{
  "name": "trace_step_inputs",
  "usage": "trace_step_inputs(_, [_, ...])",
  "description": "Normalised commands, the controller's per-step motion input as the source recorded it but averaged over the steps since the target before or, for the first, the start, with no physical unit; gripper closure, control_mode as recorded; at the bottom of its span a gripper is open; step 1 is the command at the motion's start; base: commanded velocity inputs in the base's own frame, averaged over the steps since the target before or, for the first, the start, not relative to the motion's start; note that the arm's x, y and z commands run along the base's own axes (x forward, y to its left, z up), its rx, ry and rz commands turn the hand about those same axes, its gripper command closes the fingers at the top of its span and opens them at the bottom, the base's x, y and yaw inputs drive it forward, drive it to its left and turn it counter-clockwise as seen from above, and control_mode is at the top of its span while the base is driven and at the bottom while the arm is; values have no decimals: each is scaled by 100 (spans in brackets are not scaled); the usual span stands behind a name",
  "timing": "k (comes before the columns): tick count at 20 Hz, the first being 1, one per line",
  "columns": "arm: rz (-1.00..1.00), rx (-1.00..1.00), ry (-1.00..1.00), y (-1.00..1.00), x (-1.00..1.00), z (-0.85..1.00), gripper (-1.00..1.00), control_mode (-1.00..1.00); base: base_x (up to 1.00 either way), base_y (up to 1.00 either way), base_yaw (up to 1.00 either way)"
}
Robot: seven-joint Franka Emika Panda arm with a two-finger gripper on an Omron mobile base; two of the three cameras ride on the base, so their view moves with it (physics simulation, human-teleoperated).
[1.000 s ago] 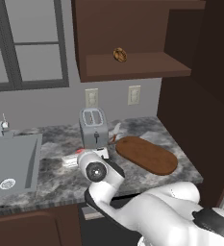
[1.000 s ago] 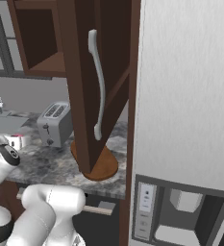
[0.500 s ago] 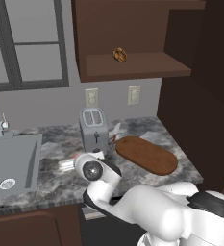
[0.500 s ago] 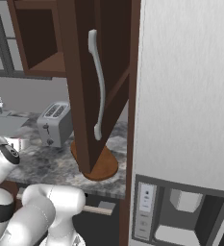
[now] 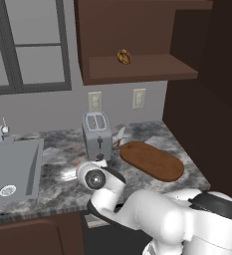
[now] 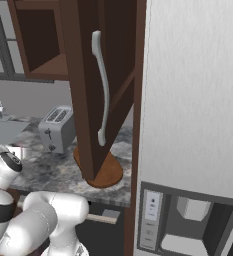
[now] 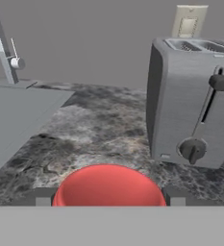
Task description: Pick the bread, place it on the cutting board, pick the jam, place it on the counter, and close the cabinet.
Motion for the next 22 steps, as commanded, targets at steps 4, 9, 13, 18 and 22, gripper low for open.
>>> trace_step_inputs(4, [0,0,0,0,0,-18,100,-100,0,0,0])
trace_step_inputs(9, [0,0,0,0,2,-14,100,-100,0,0,0])
trace_step_inputs(13, [0,0,0,0,3,-8,100,-100,0,0,0])
trace_step_inputs(18, [0,0,0,0,1,-10,100,-100,0,0,0])
trace_step_inputs(22, [0,0,0,0,0,-9,100,-100,0,0,0])
